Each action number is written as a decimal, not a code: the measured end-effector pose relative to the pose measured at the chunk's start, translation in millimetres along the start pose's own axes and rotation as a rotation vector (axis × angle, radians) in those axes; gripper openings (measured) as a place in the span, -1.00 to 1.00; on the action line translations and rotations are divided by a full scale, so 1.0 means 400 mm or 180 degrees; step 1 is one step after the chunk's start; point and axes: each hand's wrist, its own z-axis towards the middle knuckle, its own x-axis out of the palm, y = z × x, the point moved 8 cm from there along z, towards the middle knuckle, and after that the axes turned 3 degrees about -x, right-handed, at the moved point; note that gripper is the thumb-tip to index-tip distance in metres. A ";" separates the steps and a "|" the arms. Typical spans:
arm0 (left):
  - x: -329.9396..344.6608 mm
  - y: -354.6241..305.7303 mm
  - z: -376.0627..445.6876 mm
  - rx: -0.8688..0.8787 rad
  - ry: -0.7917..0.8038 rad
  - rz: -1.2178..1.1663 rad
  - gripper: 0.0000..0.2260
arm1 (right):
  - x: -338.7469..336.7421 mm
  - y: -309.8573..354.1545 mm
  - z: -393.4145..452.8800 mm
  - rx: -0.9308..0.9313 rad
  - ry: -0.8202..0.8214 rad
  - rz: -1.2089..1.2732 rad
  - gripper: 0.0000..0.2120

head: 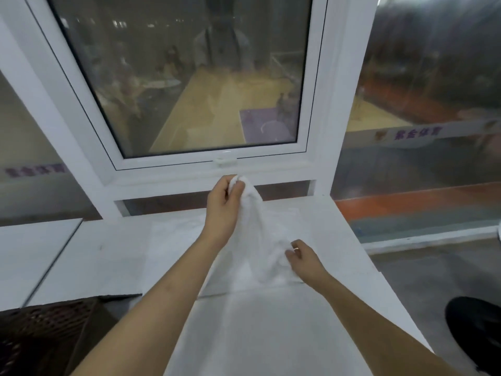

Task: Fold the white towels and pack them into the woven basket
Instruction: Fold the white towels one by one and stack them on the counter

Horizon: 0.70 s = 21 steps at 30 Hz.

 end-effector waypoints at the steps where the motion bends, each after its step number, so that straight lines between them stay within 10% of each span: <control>1: -0.030 -0.010 0.006 -0.0006 -0.0060 -0.0070 -0.86 | -0.019 0.033 -0.017 -0.0071 -0.0091 0.0182 -0.91; 11: -0.282 -0.064 0.090 -0.0133 -0.0532 -0.0074 -0.77 | -0.233 0.351 -0.114 -0.0885 -0.0466 0.0518 -0.89; 21: -0.394 0.108 0.155 -0.0643 -0.0281 0.0685 -0.84 | -0.291 0.395 0.009 -0.0704 0.0048 -0.1262 -0.83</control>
